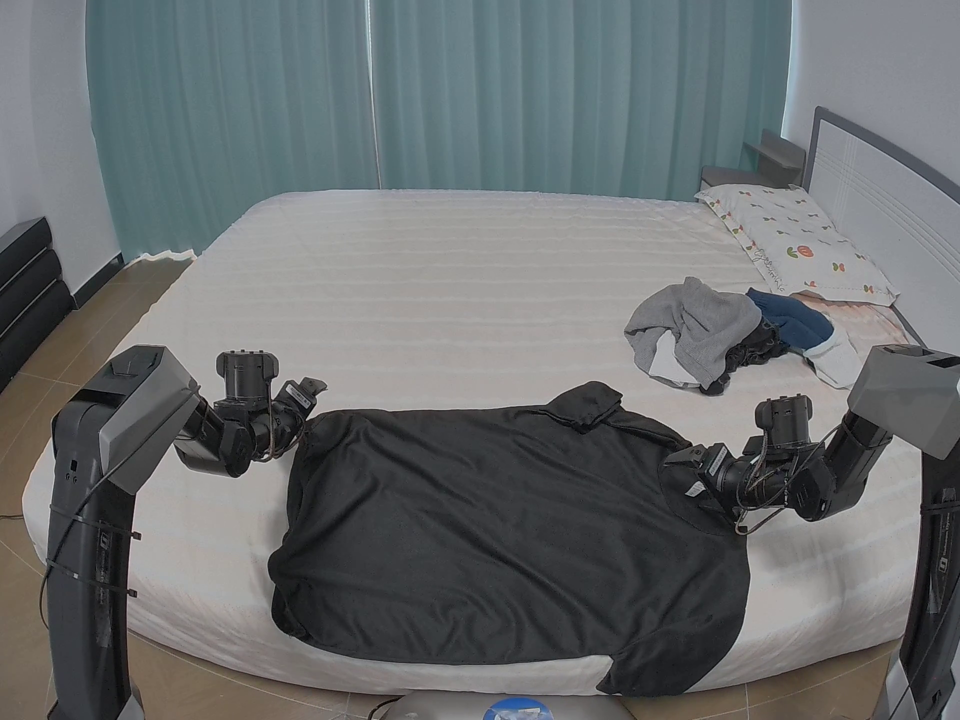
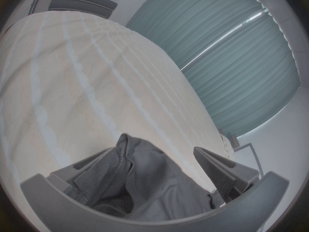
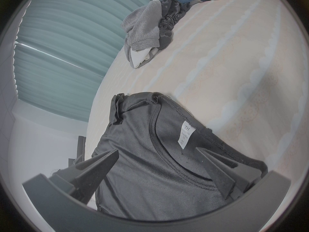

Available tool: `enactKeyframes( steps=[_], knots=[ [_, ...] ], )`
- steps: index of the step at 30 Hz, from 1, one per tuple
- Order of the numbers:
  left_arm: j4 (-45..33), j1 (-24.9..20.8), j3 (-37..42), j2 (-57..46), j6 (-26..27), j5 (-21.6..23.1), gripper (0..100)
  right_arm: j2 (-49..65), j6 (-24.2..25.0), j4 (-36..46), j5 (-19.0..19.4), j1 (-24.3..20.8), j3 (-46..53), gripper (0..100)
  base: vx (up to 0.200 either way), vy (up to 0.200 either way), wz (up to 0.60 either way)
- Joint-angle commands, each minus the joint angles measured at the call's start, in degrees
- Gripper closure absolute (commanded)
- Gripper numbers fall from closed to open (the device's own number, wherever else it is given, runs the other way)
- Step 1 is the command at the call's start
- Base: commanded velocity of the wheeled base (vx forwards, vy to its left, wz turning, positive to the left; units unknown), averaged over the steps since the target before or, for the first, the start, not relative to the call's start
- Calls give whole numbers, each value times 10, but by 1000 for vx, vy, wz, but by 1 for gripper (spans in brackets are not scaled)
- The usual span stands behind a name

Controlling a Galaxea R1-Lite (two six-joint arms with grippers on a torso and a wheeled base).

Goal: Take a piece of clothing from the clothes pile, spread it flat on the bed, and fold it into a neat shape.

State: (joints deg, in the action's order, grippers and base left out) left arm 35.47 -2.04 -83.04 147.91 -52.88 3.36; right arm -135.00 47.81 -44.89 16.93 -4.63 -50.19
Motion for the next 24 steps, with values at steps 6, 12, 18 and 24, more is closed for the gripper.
enactKeyframes(
  steps=[6, 12, 18, 24],
  knots=[
    [38, -3, 19, -12, -6, -6, 0, -3, 0, 0, 0, 0, 0, 0, 0, 0, 0],
    [32, -13, 21, -6, -4, -1, 0, -4, 0, 0, 0, 0, -1, 0, 0, 0, 0],
    [33, -18, 31, -5, -2, 14, 0, -4, 0, 0, 0, -1, -1, 0, 0, 0, 0],
    [35, -18, 31, 10, 41, 16, 0, -4, 0, -1, 0, -1, -1, 0, 0, 0, 0]
  ],
)
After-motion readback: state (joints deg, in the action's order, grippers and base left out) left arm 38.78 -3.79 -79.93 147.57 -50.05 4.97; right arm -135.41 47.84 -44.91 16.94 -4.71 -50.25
